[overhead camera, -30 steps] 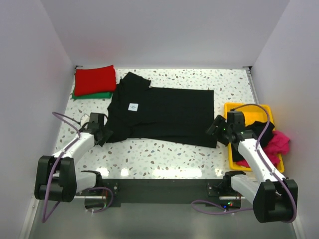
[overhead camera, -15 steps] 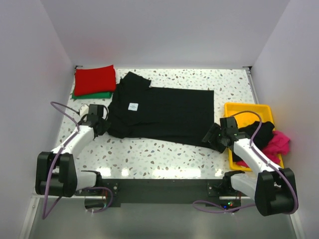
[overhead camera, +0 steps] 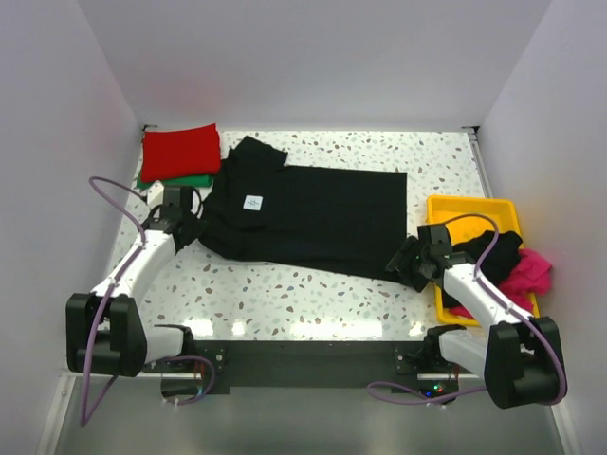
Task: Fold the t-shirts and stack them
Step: Fold the tshirt
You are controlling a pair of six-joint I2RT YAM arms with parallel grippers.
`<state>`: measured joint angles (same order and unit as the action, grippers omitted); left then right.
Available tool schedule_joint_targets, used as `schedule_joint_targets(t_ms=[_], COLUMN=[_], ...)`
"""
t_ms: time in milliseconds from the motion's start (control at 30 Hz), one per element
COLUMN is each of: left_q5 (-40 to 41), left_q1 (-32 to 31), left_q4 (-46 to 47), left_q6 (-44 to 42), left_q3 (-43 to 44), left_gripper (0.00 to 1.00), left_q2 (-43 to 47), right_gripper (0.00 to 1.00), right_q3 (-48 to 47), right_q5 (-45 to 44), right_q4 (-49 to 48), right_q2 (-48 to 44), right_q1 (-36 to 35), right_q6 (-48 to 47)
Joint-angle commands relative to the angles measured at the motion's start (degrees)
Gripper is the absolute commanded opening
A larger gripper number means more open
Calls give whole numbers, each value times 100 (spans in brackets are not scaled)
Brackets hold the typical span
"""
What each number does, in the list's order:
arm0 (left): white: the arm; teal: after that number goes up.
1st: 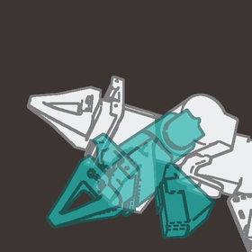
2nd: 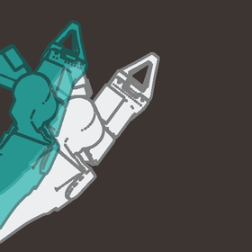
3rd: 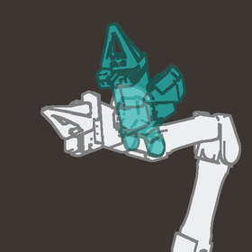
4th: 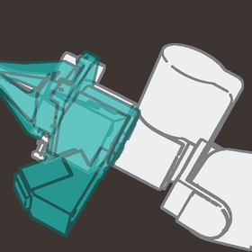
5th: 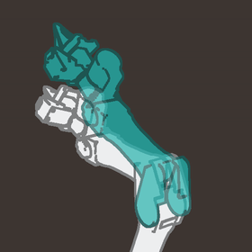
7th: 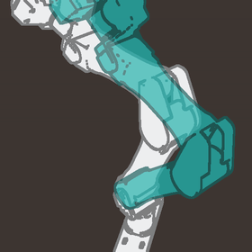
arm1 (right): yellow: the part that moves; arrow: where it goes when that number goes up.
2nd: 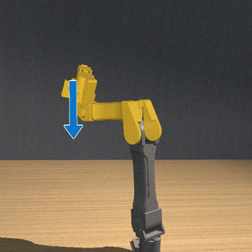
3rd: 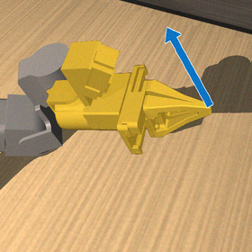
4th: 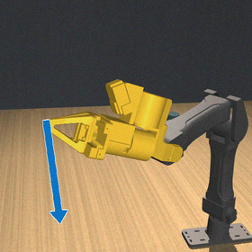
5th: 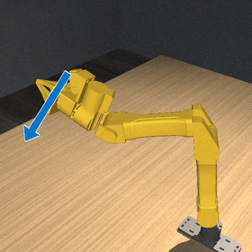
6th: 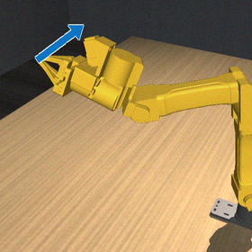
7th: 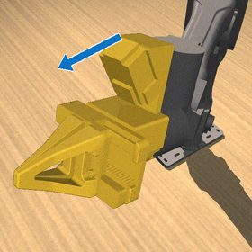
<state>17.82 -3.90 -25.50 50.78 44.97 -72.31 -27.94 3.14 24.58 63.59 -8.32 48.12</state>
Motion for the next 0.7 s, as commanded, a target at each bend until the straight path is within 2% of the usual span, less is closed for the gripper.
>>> schedule_joint_targets(t_ms=[0, 233, 433, 600, 633, 667], left_q5=[239, 222, 107, 81, 90, 98], left_q1=[91, 153, 162, 170, 179, 179], left_q4=[-61, -166, -140, -113, -131, -131], left_q6=[-253, -394, -455, -499, -508, -526], left_q3=[328, 442, 451, 442, 442, 434], left_gripper=[0, 0, 0, 0, 0, 0], left_q2=[33, 24, 16, -11, -2, -11], right_gripper=[63, 67, 69, 63, 60, 52], right_q3=[61, -18, 78, 228, 211, 193], right_q5=[-217, -243, -243, -234, -252, -252], right_q4=[319, 925, 787, 329, 215, 171], right_q2=[-188, -409, -365, 126, 231, 311], right_q1=[-21, -21, -21, -21, -21, -21], right_q6=[84, 40, 84, 172, 172, 137])
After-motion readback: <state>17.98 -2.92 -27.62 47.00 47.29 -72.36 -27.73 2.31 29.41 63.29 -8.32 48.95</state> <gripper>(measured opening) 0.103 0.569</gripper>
